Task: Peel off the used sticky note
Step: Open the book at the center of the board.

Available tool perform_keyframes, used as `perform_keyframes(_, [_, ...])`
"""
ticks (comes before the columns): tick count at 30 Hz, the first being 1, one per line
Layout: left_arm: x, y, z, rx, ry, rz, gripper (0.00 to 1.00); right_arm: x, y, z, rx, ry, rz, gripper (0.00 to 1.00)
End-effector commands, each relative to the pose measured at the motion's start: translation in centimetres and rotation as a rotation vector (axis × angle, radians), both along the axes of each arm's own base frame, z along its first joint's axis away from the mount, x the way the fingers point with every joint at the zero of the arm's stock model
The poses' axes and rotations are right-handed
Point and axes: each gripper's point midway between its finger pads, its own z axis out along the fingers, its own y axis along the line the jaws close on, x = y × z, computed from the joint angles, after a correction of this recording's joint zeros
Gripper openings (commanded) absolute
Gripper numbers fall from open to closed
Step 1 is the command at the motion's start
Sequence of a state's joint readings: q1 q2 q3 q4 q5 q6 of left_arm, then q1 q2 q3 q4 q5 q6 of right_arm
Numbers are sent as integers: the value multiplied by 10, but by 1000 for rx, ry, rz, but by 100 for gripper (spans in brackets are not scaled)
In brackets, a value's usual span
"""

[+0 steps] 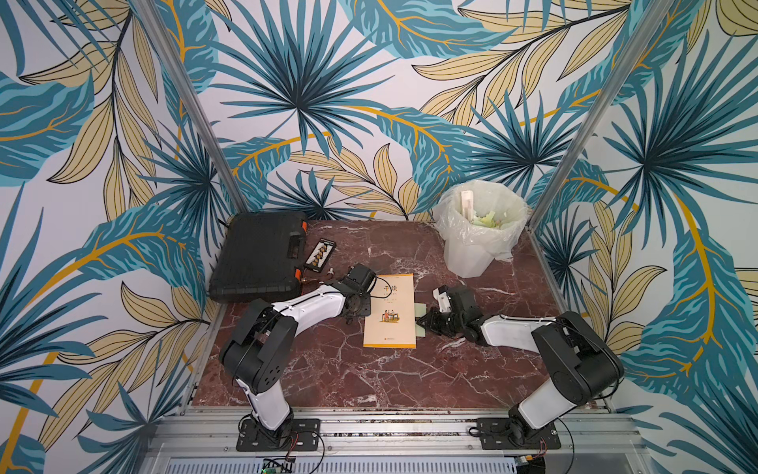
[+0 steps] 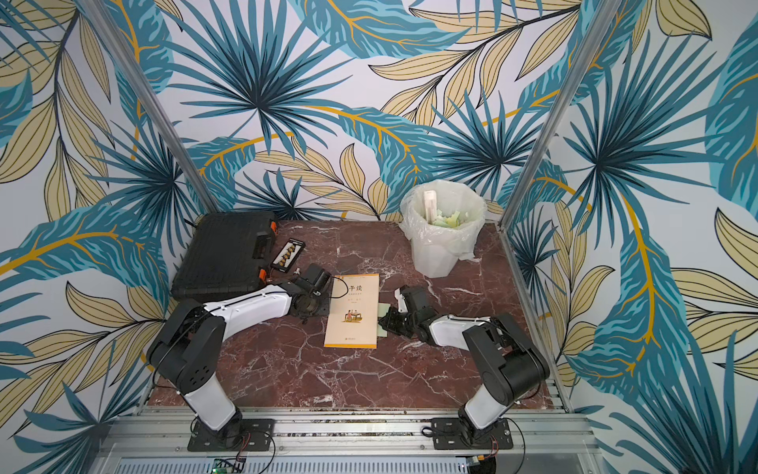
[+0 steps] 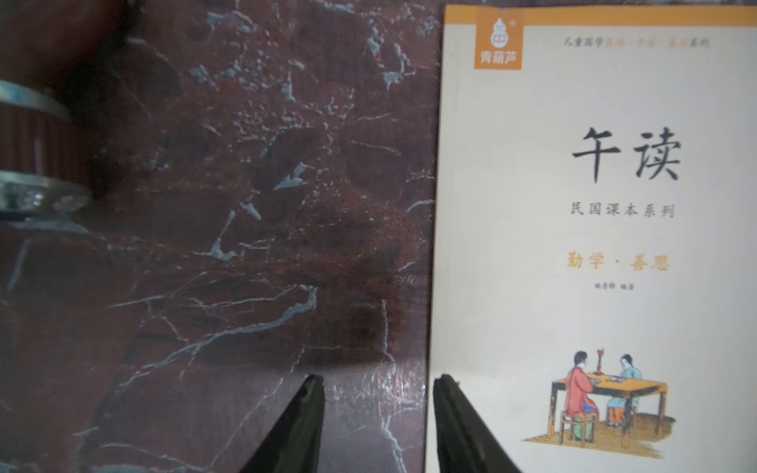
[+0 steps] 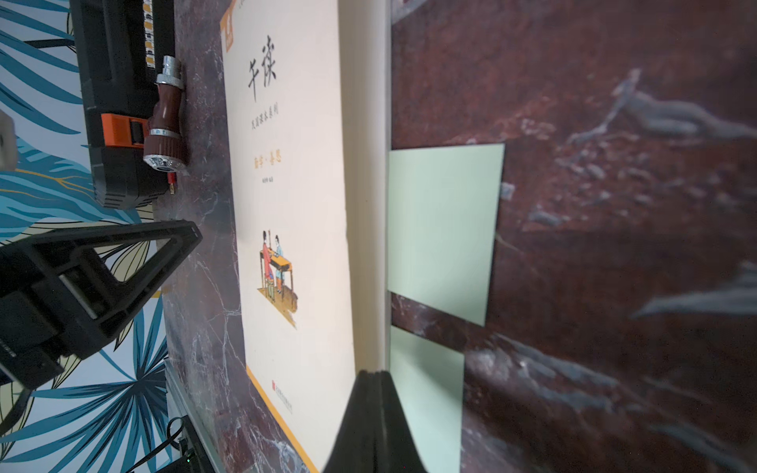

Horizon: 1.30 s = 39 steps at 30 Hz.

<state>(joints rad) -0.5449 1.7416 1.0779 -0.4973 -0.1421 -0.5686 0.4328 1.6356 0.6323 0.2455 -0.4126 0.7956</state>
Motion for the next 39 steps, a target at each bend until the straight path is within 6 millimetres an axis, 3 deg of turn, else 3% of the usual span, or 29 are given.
perform_keyframes(1, [-7,7,-18,32,38,3,44,1,1,-5,-6,13,14,0])
perform_keyframes(7, [-9,7,-30,38,59,2,42,2,3,-9,-4,20,19,0])
perform_keyframes(20, [-12,3,-39,16,77,-7,40,8,16,7,63,-1,47,0])
perform_keyframes(31, [-17,-5,-45,-38,95,-25,40,19,44,42,271,-22,56,0])
perform_keyframes(39, [-19,-21,-46,-127,97,-56,40,27,68,66,274,-44,100,0])
